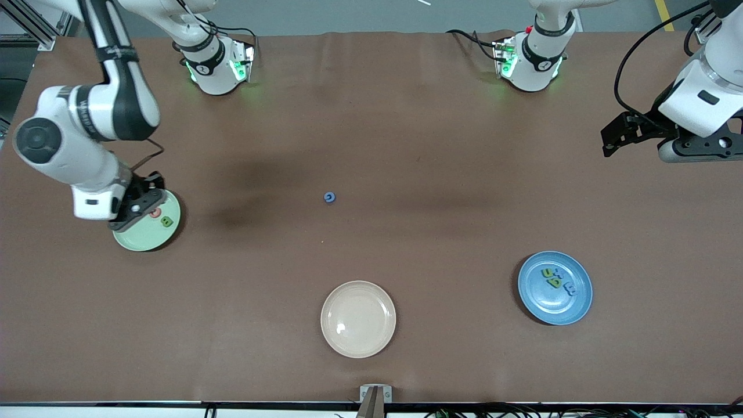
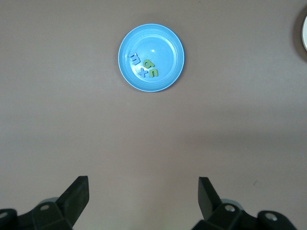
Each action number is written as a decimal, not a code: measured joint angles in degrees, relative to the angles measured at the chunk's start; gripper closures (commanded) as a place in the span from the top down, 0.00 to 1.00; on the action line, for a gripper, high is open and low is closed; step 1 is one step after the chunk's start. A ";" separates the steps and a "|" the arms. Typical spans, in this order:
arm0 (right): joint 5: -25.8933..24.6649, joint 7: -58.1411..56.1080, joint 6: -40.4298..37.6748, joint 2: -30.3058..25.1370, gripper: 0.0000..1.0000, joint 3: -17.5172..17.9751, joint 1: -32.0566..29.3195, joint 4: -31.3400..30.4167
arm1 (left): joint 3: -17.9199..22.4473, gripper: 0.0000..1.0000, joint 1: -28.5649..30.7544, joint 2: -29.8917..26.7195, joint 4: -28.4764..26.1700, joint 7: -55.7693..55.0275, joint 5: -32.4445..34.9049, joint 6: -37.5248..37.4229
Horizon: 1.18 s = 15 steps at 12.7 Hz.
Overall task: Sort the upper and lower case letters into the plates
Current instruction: 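Carry the N into the green plate with the right gripper and release, then move the right gripper back over the blue G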
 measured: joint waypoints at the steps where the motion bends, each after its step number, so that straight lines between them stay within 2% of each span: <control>1: 0.00 -3.95 3.19 1.41 0.12 0.00 -2.89 -0.96 | 0.00 1.00 -0.01 0.00 -0.03 0.00 0.00 0.02; 4: 0.00 -12.55 12.60 8.97 0.12 0.08 -9.49 -1.78 | -0.03 1.00 -0.01 0.01 -0.15 0.00 0.00 0.53; 7: 0.00 -16.55 19.49 16.12 0.13 0.16 -13.47 -1.69 | -0.08 1.00 -0.02 0.02 -0.29 0.00 0.00 0.74; 10: 0.00 -17.14 20.96 18.46 0.17 0.30 -14.58 -1.40 | -0.09 1.00 -0.02 0.03 -0.43 0.00 0.00 1.08; 11: 0.01 -17.14 20.94 18.52 0.35 0.43 -14.58 -1.39 | -0.09 1.00 -0.02 0.03 -0.43 0.00 0.00 1.14; 12: 0.02 -17.14 20.90 18.53 0.75 0.53 -14.58 -1.39 | -0.09 1.00 -0.01 0.03 -0.43 -0.04 0.00 1.18; 15: 0.03 -17.12 20.60 18.46 0.90 0.67 -14.59 -0.88 | -0.09 1.00 0.04 0.02 -0.43 -0.13 0.00 1.37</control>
